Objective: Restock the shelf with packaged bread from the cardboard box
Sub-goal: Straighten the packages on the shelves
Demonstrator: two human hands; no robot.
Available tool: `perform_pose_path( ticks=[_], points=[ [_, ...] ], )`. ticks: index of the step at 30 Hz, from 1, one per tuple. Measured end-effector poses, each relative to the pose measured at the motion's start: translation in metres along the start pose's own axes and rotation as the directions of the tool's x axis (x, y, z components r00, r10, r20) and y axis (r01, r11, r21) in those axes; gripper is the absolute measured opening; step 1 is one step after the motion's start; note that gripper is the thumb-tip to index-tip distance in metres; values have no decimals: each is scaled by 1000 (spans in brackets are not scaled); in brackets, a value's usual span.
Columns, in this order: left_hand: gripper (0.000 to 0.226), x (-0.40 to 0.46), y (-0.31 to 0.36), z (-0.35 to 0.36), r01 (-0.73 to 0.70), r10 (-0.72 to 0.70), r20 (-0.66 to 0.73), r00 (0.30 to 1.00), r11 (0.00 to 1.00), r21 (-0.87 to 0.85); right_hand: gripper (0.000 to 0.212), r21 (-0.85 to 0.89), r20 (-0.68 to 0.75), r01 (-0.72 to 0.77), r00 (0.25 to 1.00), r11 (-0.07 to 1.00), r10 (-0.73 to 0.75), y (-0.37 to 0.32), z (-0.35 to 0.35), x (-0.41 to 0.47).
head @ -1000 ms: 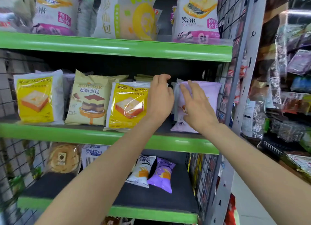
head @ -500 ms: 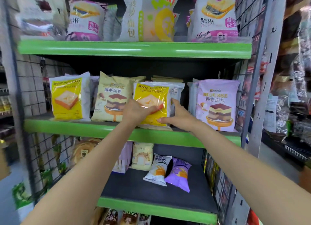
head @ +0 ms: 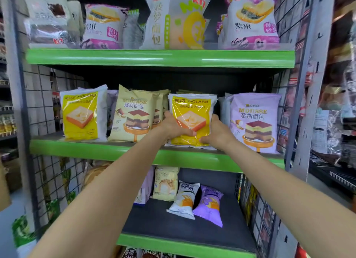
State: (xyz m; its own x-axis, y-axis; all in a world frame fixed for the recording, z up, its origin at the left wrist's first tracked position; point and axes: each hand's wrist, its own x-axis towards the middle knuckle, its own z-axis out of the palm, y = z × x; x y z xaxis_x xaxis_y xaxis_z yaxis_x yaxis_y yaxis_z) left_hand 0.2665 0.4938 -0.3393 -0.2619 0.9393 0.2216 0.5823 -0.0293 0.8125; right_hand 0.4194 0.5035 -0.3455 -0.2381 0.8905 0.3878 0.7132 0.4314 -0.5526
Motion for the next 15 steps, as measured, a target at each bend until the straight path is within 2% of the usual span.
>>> perform_pose_path(
  ticks=[2, 4, 6, 8, 10, 12, 15],
  points=[
    [126, 3, 1, -1, 8, -6, 46, 999, 999, -44, 69, -7, 18, -20, 1000, 1000, 20, -1, 1, 2],
    [117, 5, -1, 3, -4, 7, 31, 999, 996, -89, 72, -7, -11, -43, 999, 999, 43, -2, 3, 7],
    [104, 6, -2, 9, -16, 20, 33, 999, 993, -114, 82, 8, -29, -82, 996, 997, 82, -4, 3, 10],
    [102, 8, -3, 10, -27, 37, 51, 998, 982, -186, 97, 5, -25, -105, 994, 994, 105, -5, 2, 12],
    [109, 9, -3, 4, -38, 48, 26, 998, 947, -319, 110, 7, -79, -45, 996, 999, 45, -6, 3, 11],
    [117, 11, -3, -3, -54, 51, -18, 999, 923, -380, 125, 13, -177, 87, 981, 996, -83, -6, 5, 9],
    [105, 10, 0, 1, -103, 122, 29, 992, 923, -370, 137, -1, -139, 174, 975, 985, -172, -9, 8, 11]
  ],
)
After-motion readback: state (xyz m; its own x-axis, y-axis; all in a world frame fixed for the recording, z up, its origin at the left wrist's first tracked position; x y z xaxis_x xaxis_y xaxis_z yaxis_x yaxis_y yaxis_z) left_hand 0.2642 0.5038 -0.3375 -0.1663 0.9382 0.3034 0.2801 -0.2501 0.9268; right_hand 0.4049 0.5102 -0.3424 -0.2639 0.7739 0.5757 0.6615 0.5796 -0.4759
